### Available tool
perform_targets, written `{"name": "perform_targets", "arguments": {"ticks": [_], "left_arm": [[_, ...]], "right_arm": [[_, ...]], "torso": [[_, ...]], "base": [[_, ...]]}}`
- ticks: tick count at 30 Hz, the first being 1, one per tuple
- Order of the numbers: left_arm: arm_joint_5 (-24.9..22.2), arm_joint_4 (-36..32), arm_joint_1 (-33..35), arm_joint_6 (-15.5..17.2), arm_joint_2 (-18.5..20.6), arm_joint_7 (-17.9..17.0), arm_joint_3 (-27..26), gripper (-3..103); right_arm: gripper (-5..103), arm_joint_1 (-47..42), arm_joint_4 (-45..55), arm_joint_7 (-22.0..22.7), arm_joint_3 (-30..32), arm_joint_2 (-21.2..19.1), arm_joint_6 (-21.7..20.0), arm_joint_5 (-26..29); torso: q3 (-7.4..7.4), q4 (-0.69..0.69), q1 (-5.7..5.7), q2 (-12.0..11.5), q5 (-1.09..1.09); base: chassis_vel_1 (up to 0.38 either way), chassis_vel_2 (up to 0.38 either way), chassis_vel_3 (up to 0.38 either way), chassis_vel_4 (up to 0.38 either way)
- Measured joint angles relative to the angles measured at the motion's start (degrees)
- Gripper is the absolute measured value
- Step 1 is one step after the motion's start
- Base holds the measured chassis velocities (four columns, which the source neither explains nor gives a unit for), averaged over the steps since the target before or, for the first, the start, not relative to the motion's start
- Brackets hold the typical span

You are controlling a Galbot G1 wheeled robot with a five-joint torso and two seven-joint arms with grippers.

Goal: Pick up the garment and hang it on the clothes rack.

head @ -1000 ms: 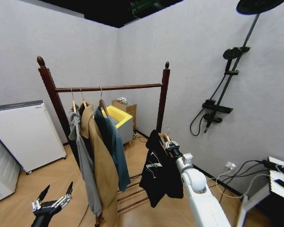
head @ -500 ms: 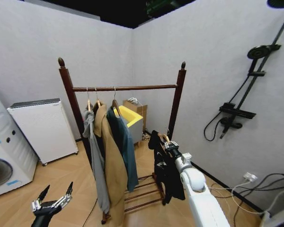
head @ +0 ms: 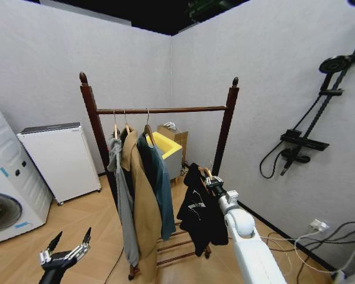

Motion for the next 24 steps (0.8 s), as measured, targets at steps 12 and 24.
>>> {"name": "perform_targets", "arguments": {"ticks": [12, 24], "left_arm": [[0.0, 0.0, 0.0, 0.0, 0.0, 0.0, 0.0, 100], [0.0, 0.0, 0.0, 0.0, 0.0, 0.0, 0.0, 100]], "right_arm": [[10, -2.2, 10.3, 6.6, -5.0, -0.5, -4.0, 2.0], [10, 12.0, 13.5, 10.9, -9.5, -2.9, -17.0, 4.2]], "torso": [[0.0, 0.0, 0.0, 0.0, 0.0], [0.01, 0.01, 0.02, 0.0, 0.01]], "base": [[-0.04, 0.046, 0.036, -0.039], [0.0, 0.0, 0.0, 0.0]]}}
